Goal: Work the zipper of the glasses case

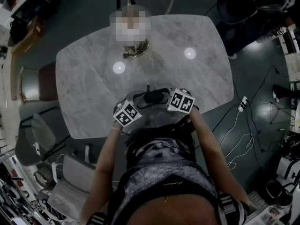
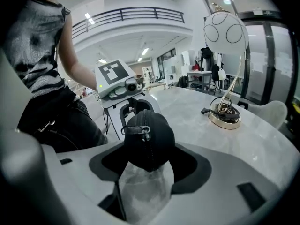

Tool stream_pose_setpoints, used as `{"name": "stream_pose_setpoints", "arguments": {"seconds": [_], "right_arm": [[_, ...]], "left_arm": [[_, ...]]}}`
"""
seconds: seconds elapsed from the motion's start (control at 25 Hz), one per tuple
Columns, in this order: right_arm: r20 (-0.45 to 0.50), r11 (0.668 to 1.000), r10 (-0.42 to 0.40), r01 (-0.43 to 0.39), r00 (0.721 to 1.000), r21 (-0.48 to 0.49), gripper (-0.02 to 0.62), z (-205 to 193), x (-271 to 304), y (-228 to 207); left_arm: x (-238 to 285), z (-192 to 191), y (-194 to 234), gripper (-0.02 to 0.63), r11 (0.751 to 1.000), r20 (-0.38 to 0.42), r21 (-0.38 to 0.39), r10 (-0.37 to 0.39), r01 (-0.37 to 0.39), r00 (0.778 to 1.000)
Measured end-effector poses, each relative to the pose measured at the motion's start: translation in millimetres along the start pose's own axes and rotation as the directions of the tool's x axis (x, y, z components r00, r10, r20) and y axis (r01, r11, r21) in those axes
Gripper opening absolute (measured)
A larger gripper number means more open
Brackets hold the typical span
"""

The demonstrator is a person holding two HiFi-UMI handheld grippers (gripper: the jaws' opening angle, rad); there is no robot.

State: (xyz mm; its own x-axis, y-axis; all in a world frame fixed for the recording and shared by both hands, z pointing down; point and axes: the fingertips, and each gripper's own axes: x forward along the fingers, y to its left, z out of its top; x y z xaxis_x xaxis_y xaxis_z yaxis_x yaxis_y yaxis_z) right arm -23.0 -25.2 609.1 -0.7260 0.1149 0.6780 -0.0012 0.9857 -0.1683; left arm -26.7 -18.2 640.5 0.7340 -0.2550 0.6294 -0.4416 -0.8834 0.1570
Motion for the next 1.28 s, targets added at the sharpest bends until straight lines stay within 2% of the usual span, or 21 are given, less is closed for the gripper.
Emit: {"name": "stream_pose_setpoints", "arguments": {"seconds": [0.24,0.44,0.64,0.8,0.96,1.08,1.28], "right_arm": [[0.005,1.000,0.000,0.000,1.000,0.027,0.310,-8,-3,-2],[-0.087,1.000,-0.013,0.011,0.996,-0.028,0.310,-26,5,3],[-0.062,0.998,-0.035,0.032,0.997,-0.044,0.310,-15,0,0],[-0.068,0.998,-0.034,0.030,0.997,-0.054,0.310,-13,-5,-3],[-0.077,0.995,-0.043,0.036,0.996,-0.089,0.310,0,-7,-4],[-0.090,0.991,-0.055,0.044,0.994,-0.128,0.310,8,1,-1],[-0.199,0.978,-0.099,0.058,0.975,-0.200,0.310,-14,16,-6]], "left_arm": [[12,1,3,0.245,0.997,-0.029,0.075,0.006,-0.004,1.000],[0,-6,-1,0.241,0.999,-0.103,0.033,0.007,-0.004,0.995],[-22,-20,0,0.241,1.000,-0.192,-0.007,0.014,-0.016,0.981],[-31,-36,6,0.241,0.999,-0.289,0.023,0.043,-0.038,0.956],[-26,-34,10,0.241,0.999,-0.308,0.001,0.040,-0.042,0.950],[-17,-30,9,0.239,0.999,-0.325,0.021,0.048,-0.043,0.945],[-3,-28,4,0.236,0.999,-0.333,0.029,0.045,-0.038,0.942]]}}
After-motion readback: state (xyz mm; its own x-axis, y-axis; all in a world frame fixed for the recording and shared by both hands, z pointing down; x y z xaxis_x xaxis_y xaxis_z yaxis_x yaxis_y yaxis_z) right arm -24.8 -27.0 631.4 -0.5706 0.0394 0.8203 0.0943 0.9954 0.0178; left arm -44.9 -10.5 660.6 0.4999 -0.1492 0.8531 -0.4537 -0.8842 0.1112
